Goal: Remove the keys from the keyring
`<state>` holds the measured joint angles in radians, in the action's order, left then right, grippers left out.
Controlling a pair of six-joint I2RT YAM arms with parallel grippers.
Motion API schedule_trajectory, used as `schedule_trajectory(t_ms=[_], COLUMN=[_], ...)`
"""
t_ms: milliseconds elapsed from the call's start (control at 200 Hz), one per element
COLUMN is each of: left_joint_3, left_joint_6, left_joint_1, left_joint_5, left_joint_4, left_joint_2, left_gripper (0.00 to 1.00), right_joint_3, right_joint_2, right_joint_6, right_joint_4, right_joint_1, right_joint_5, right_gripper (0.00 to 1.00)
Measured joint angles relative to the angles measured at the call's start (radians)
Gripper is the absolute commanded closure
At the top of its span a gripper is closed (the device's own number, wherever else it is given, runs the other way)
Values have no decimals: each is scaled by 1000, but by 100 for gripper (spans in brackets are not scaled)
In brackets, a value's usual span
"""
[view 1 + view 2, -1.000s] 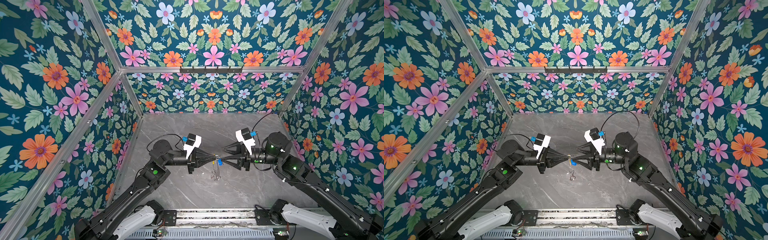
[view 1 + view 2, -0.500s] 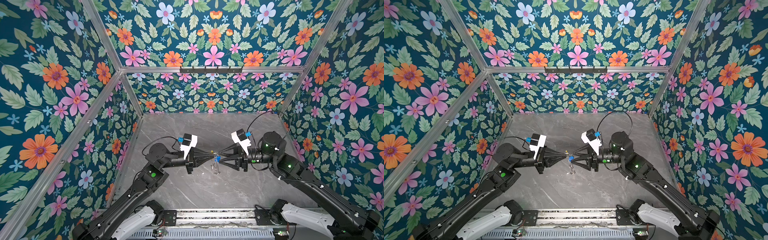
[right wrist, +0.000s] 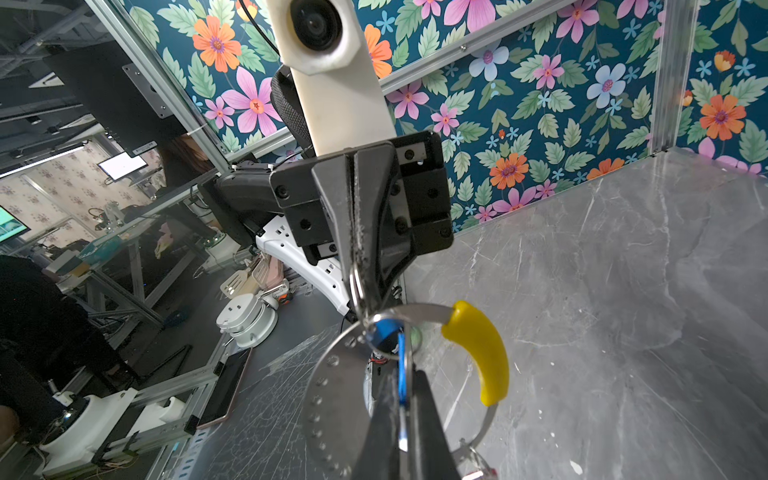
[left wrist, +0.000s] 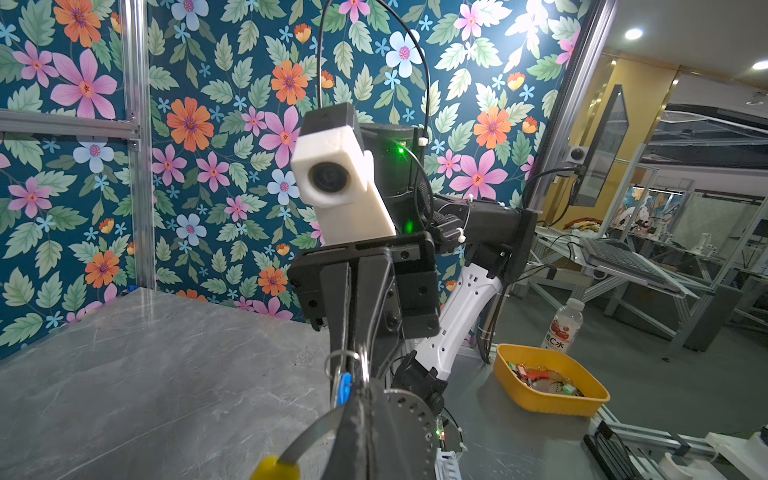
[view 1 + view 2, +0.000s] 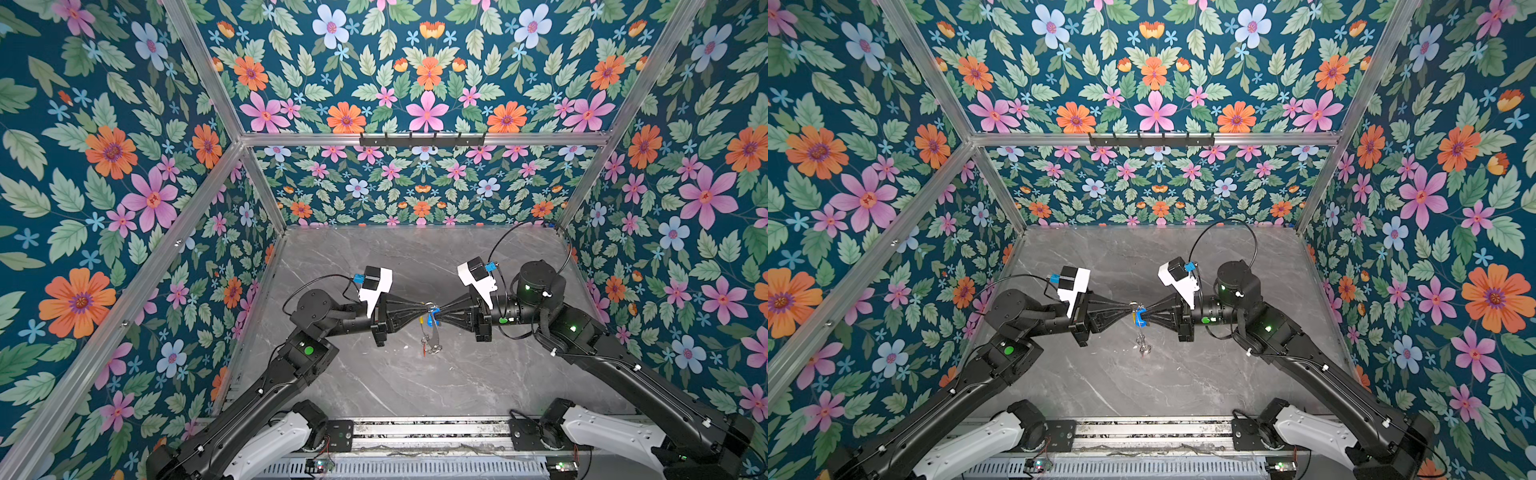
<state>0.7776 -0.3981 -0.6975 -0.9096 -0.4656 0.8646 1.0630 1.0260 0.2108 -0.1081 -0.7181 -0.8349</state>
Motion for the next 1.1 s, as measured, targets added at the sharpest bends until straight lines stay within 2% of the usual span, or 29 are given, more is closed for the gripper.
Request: schedule_trajectory(t_ms=[530,1105], left_joint_3=[-66,-92], left_joint_6=[-80,-148], left_joint_1=[0,0], left_joint_5=[24,22], left_joint_4=[-167,-262], left_joint_2=[-5,17], left_gripper=[100,100], right_joint_3=[10,4], right_joint_2=[15,33], right_joint_6=[-11,-33], right_joint_4=[-6,-5], right_joint_1=[-14,-43], right_joint_5=[-25,-18], right_gripper=[100,100])
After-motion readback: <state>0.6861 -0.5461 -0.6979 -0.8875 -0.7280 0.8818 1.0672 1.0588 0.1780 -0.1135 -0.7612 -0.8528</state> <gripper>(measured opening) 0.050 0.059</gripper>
